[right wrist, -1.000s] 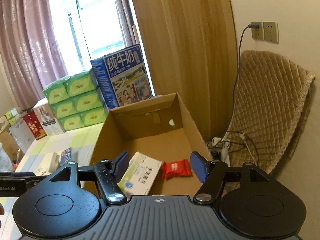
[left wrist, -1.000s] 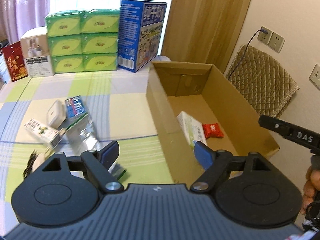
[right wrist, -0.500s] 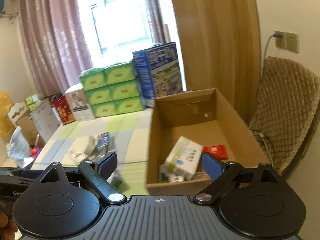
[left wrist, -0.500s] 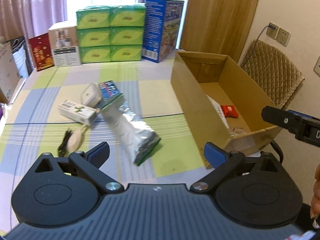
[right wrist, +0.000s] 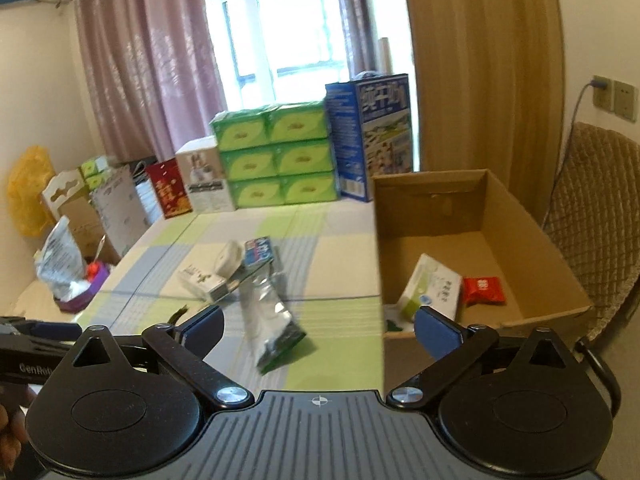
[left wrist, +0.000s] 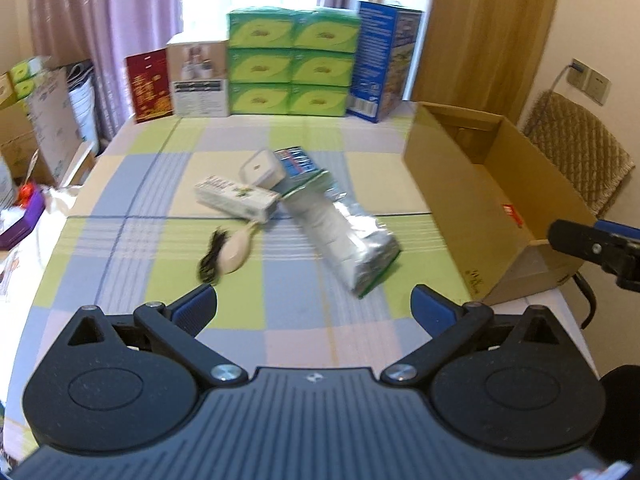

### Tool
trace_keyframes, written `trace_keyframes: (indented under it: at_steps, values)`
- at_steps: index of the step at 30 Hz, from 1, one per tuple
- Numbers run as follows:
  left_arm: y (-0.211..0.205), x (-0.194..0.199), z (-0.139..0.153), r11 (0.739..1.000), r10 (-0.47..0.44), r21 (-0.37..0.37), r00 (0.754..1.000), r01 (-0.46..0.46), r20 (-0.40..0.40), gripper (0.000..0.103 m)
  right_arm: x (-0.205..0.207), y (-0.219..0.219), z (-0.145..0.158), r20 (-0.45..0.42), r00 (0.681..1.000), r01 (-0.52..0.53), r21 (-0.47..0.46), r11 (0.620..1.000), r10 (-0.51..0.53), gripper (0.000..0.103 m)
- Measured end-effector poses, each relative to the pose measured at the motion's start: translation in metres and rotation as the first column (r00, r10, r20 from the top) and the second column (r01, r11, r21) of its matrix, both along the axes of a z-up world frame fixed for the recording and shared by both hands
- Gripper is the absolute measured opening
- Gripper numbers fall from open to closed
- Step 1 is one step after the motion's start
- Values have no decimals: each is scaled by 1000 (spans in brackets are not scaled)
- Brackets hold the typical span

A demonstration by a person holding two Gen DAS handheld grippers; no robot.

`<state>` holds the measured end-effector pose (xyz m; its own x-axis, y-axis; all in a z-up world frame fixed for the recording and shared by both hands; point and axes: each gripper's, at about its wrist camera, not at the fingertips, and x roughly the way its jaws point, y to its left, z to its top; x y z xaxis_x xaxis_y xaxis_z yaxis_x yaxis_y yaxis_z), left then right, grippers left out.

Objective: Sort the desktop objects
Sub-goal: 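Withdraw both open tools from the cardboard box toward the table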

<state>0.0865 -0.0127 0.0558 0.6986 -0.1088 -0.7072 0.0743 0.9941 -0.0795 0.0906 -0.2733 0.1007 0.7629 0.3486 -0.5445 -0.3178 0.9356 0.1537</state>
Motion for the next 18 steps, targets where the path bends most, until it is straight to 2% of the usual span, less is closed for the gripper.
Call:
trace_keyframes:
  at_steps: [7, 16, 18]
  values:
    - [39, -11, -5, 999, 36, -14, 999, -35, 7, 101, -7, 26, -10, -7, 997, -72, -36, 997, 72, 101]
    - [66, 1, -9, 1000, 21, 20, 1000, -21, 11, 101, -7, 55, -19, 9, 989, -148, -86, 985, 150, 101]
    - [71, 7, -12, 999, 8, 31, 1000, -8, 7, 92, -4, 59, -22, 5, 988, -156, -93, 983, 157, 101]
